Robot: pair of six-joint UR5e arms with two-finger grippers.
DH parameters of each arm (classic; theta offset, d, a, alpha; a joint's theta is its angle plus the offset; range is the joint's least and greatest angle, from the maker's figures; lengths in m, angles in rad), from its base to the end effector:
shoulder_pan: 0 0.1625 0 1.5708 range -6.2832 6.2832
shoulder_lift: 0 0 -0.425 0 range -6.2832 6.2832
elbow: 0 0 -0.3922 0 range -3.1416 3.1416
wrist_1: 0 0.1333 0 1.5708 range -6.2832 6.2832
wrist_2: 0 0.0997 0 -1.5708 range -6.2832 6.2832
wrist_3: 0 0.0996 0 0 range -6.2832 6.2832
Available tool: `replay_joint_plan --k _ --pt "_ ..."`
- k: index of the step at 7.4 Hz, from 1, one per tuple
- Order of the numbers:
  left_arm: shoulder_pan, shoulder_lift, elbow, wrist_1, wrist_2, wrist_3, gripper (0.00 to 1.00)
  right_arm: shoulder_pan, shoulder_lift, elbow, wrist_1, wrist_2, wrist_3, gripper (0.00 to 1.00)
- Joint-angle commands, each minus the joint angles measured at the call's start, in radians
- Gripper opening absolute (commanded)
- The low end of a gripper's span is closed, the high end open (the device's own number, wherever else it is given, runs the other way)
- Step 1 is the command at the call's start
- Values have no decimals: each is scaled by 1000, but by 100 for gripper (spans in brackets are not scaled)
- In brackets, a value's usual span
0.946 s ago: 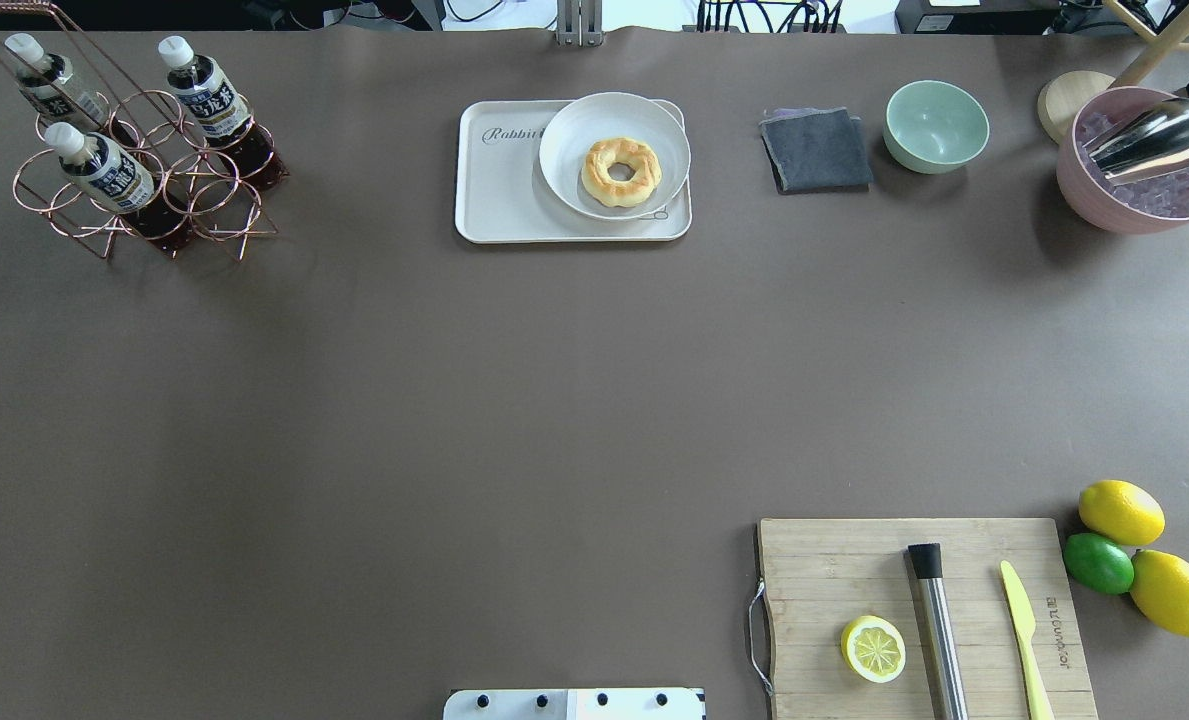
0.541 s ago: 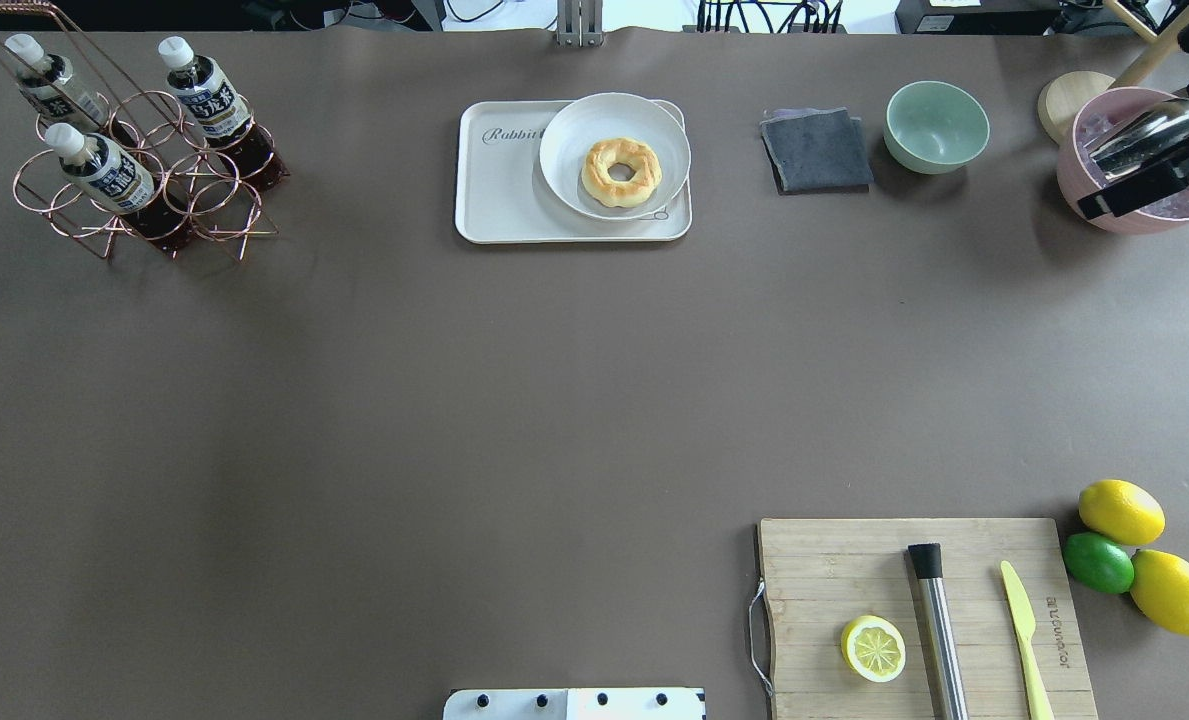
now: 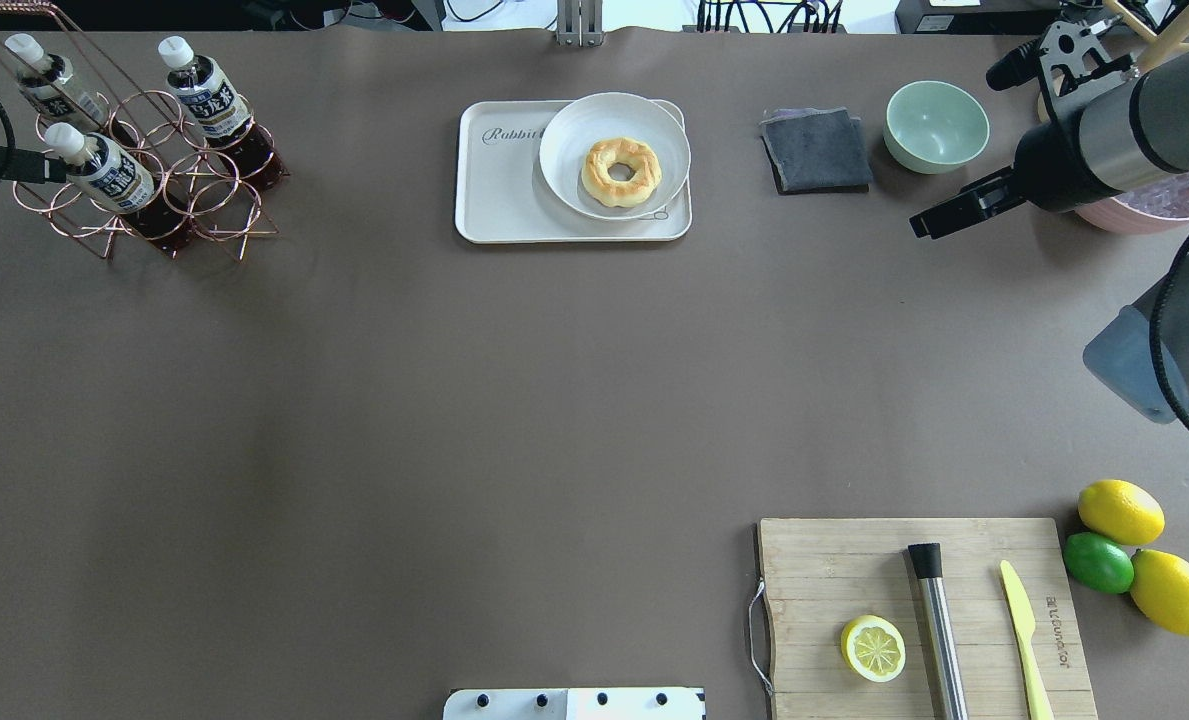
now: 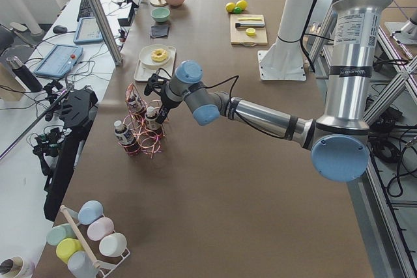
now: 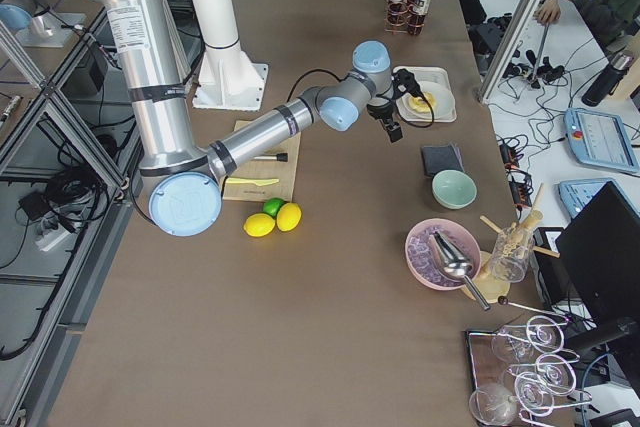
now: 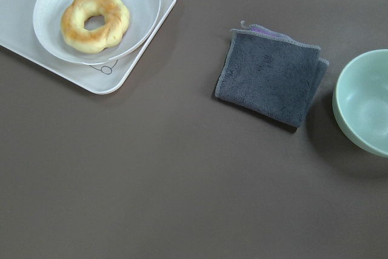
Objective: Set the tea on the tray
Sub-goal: 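Reach the left gripper to a rack tea bottle while the right arm advances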
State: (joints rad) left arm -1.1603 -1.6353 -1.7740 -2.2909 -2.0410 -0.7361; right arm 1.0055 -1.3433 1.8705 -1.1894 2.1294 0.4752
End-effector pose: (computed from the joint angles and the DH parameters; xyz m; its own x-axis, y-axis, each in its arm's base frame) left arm 0.1325 -0.5254 0.4485 0.6414 0.1818 -0.7453 0.2847 0.8458 0.4512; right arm -0.2334 -0.5183 0.3525 0.5883 -0.4802 0.6506 0.0677 0.8310 0.5522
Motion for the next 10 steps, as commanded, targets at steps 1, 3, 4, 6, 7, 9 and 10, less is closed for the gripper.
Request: replay_joint_plan --k 1,3,4,6,7,9,10 --pt "17 8 14 -80 189 -57 97 -28 10 1 5 -29 22 100" --pt "59 -4 60 -149 235 -63 97 -30 10 -1 5 -31 22 100" --pt "114 -6 59 -160 298 -112 97 -30 10 -1 5 -36 22 100" --pt "159 -20 57 -163 325 -111 95 -30 10 -5 5 -37 19 100" --pt "157 -18 53 -162 320 -108 89 -30 10 -7 5 -37 17 100" --pt "127 -20 53 -159 302 -92 89 -30 12 -7 5 -37 17 100" --pt "111 -18 54 -154 300 -24 89 -30 12 -7 5 -37 17 100"
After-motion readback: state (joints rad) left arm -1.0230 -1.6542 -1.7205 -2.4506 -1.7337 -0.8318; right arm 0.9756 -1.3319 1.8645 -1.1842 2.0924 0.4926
